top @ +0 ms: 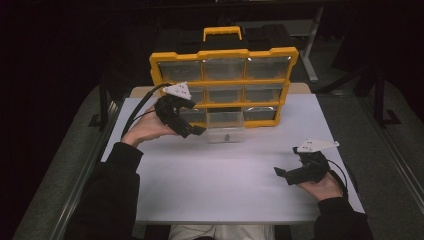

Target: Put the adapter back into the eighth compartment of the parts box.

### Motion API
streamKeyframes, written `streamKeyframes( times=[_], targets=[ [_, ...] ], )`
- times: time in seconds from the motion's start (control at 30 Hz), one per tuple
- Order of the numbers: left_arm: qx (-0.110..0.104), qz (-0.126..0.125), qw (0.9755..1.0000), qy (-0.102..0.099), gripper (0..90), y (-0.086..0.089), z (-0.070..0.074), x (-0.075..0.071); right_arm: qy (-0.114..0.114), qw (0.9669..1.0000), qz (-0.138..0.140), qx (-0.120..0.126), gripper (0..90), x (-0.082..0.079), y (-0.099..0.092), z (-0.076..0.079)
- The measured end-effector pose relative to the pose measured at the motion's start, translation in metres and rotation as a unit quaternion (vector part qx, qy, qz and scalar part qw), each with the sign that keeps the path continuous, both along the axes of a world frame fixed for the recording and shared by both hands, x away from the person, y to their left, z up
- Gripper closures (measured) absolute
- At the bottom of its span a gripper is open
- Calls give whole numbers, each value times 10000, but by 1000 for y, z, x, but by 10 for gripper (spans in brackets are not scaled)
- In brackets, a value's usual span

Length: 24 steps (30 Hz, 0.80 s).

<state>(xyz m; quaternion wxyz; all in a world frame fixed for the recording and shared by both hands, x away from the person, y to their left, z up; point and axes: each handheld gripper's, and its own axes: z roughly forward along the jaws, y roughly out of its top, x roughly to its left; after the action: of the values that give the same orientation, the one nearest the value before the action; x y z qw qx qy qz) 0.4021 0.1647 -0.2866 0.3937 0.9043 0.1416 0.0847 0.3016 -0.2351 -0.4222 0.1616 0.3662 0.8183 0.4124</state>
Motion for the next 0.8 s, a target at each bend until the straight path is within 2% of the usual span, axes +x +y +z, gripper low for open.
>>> streamKeyframes(
  times=[0.2, 0.43, 0.67, 0.8],
  targets=[
    [-52, 53, 10000, 23, 0, 10, -6, -5, 6, 10000, 2, -1, 0, 0, 0, 0],
    [-235, 167, 9996, 13, 0, 23, -10, -11, -4, 10000, 8, -16, 0, 0, 0, 0],
    [-179, 205, 9996, -3, 0, 33, -19, -19, 0, 10000, 5, -23, 0, 0, 0, 0],
    [-259, 309, 9992, -11, 0, 42, -23, -22, 9, 10000, 13, -30, 0, 0, 1, 0]
  ],
)
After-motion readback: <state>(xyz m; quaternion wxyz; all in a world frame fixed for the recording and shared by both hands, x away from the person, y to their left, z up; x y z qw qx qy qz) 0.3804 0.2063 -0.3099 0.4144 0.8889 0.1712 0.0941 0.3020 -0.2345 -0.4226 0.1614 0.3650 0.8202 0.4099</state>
